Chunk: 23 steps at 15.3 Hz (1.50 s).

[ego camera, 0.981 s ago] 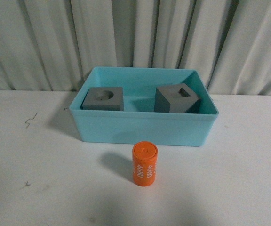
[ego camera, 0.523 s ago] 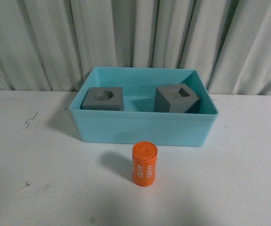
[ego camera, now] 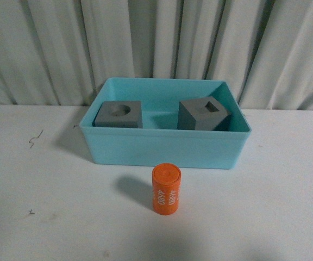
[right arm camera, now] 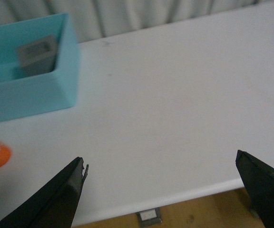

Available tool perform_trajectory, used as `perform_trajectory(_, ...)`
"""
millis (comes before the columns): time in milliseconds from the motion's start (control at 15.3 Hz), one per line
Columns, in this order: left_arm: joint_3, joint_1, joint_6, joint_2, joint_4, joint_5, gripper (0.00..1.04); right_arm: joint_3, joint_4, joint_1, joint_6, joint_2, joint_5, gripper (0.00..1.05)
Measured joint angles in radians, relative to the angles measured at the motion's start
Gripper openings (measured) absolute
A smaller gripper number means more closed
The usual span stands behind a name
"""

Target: Place gray and orange parts in blue box

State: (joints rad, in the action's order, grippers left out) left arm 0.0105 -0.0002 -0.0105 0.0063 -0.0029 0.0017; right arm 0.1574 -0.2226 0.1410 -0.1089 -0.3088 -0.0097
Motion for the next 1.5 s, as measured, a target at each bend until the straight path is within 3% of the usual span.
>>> perform_trajectory(65,0.0,0.0,0.0,0.0,0.0,-0.003,0.98,0.055,0.132,0.178,0.012,-0.19,-0.124,0.98)
perform_trajectory(131,0.0,0.0,0.0,0.0,-0.001,-0.002,0.98,0.112,0.232,0.269,0.06,-0.324,-0.241,0.98)
perform_trajectory(196,0.0,0.0,0.0,0.0,0.0,-0.003,0.98,0.25,0.348,0.364,0.197,-0.572,-0.446,0.98)
perform_trajectory(262,0.0,0.0,0.0,0.0,0.0,-0.002,0.98,0.362,0.294,0.361,0.353,-0.763,-0.6,0.98)
perform_trajectory(327,0.0,0.0,0.0,0.0,0.0,-0.002,0.98,0.417,0.215,0.342,0.453,-0.872,-0.684,0.98)
perform_trajectory(458,0.0,0.0,0.0,0.0,0.0,-0.002,0.98,0.559,-0.079,0.267,0.834,-1.114,-0.812,0.98)
perform_trajectory(523,0.0,0.0,0.0,0.0,0.0,-0.002,0.98,0.605,-0.195,0.217,1.003,-1.187,-0.827,0.98)
perform_trajectory(588,0.0,0.0,0.0,0.0,0.0,-0.002,0.98,0.616,-0.216,0.137,1.176,-1.277,-0.822,0.98)
perform_trajectory(719,0.0,0.0,0.0,0.0,0.0,-0.002,0.98,0.629,-0.111,0.036,1.234,-1.368,-0.802,0.98)
perform_trajectory(1177,0.0,0.0,0.0,0.0,0.0,-0.002,0.98,0.71,0.178,-0.226,1.073,-1.518,-0.74,0.98)
perform_trajectory(1504,0.0,0.0,0.0,0.0,0.0,-0.002,0.98,0.8,0.277,-0.327,0.911,-1.622,-0.677,0.98)
